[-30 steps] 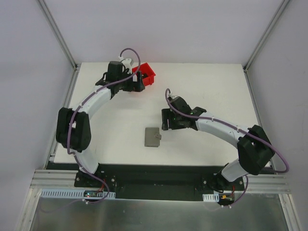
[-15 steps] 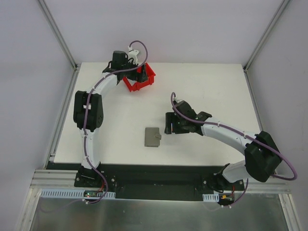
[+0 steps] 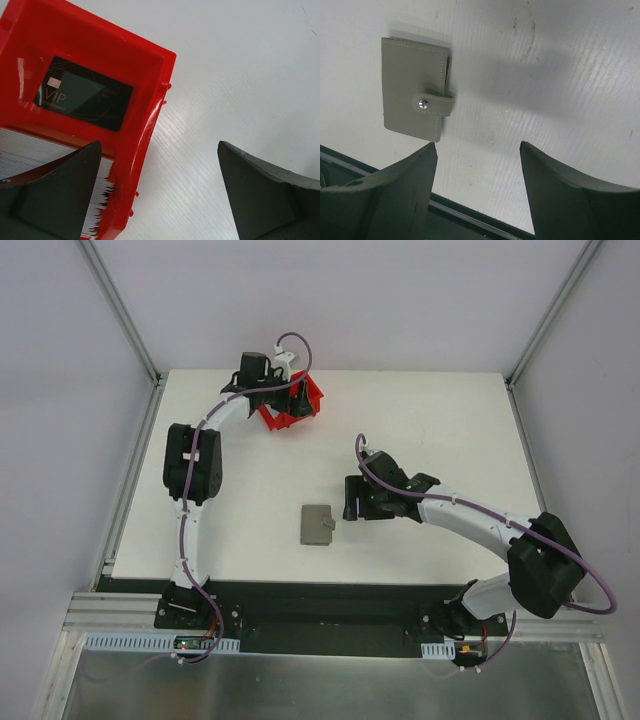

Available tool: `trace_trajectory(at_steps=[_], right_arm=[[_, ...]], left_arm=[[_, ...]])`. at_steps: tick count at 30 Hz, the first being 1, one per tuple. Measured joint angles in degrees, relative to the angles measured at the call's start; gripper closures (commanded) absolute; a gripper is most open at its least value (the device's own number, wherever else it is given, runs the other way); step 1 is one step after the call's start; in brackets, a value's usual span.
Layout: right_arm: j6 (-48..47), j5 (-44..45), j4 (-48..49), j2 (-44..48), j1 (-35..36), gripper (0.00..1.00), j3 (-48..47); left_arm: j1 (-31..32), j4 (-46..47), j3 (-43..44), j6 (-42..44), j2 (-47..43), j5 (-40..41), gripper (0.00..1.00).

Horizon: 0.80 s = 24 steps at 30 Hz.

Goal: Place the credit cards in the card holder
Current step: Move the storage box to the center of the board.

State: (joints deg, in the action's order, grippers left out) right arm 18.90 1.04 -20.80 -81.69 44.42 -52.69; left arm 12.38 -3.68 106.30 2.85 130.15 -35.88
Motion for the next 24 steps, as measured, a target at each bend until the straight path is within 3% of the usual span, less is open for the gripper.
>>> trace_trajectory(at_steps=[24], right_arm=[[0.9, -0.1, 0.7, -1.0, 0.0, 0.3, 1.0]], left_arm=[[0.8, 1.9, -3.4, -4.0, 0.3, -6.0, 0.05]])
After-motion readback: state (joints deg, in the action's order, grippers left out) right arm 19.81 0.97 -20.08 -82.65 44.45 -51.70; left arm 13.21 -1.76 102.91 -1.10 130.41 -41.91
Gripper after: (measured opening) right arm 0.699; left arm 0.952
